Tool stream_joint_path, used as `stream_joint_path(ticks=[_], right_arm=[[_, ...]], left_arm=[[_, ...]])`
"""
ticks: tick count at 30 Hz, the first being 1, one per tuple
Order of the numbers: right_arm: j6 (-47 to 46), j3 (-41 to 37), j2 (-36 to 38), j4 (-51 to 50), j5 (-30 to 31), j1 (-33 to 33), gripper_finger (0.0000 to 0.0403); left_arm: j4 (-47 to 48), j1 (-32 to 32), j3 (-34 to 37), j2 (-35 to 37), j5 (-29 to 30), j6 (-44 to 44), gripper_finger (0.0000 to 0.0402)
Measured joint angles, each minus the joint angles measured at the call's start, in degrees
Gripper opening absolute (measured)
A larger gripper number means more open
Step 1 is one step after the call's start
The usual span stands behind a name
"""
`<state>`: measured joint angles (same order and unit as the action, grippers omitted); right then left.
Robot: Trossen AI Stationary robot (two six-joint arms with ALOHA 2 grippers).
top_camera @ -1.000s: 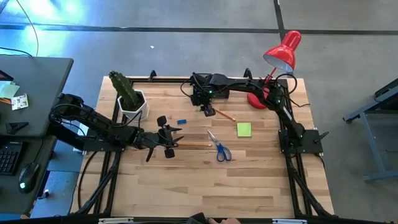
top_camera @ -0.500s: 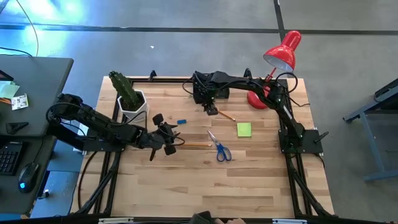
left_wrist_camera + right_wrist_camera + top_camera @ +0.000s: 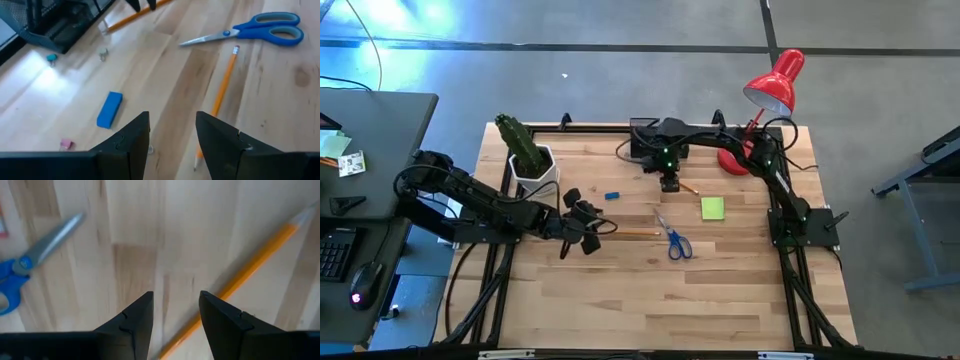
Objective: Pick and place office supplies into organizer
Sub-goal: Put the top yellow pencil into the top left section of the desk organizer
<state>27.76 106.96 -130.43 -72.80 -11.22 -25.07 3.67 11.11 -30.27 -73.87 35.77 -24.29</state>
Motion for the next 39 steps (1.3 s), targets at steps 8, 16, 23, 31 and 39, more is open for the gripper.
stream_joint_path(ticks=[8, 16, 23, 31, 39], right_arm=[[-6.1, -4.4, 6.8, -0.5, 2.8, 1.6, 0.0153], [-14.8, -30.3, 25.7, 22.7, 4.0, 0.6, 0.0153], [-20.1, -47.1, 35.8, 38.7, 5.0, 1.3, 0.0153], [-20.3, -52.8, 36.7, 44.2, 6.9, 1.5, 0.0153], [-22.1, -53.3, 36.7, 46.4, 7.7, 1.5, 0.0153]], left_arm=[[-0.2, 4.8, 1.1, 0.0, 5.0, -2.8, 0.015], [-1.9, 6.2, 1.1, 0.0, 6.3, -3.2, 0.015], [-6.0, 6.2, 1.1, 0.0, 7.4, 0.7, 0.015], [-12.1, 3.7, 1.1, 0.0, 5.8, 7.3, 0.015], [-11.0, 2.7, 1.1, 0.0, 3.9, 8.0, 0.015]])
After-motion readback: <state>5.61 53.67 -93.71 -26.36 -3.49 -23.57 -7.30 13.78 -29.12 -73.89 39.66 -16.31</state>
